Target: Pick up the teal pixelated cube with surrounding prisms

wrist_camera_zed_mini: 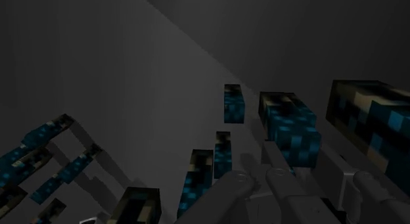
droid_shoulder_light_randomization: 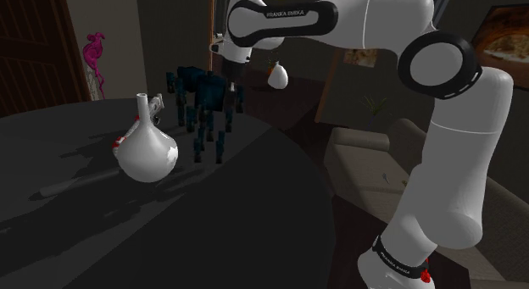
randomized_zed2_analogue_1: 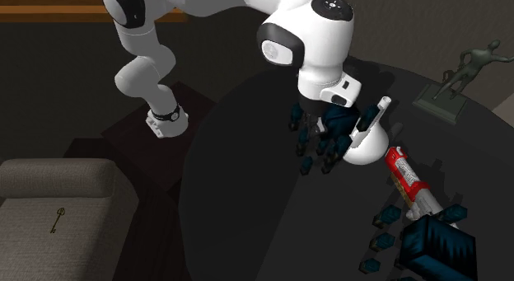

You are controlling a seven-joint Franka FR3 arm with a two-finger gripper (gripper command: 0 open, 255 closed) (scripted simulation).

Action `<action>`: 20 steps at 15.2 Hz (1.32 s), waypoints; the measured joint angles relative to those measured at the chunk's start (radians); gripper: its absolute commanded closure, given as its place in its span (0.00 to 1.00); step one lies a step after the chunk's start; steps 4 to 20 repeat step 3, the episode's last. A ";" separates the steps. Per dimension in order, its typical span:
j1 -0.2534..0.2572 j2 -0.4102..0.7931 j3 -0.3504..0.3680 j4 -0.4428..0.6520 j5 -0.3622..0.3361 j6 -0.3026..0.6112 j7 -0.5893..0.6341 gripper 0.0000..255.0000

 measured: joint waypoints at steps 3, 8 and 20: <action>0.000 0.002 0.000 0.037 0.000 -0.035 0.003 1.00; 0.000 0.002 0.000 0.037 0.000 -0.035 0.003 1.00; 0.000 0.002 0.000 0.037 0.000 -0.035 0.003 1.00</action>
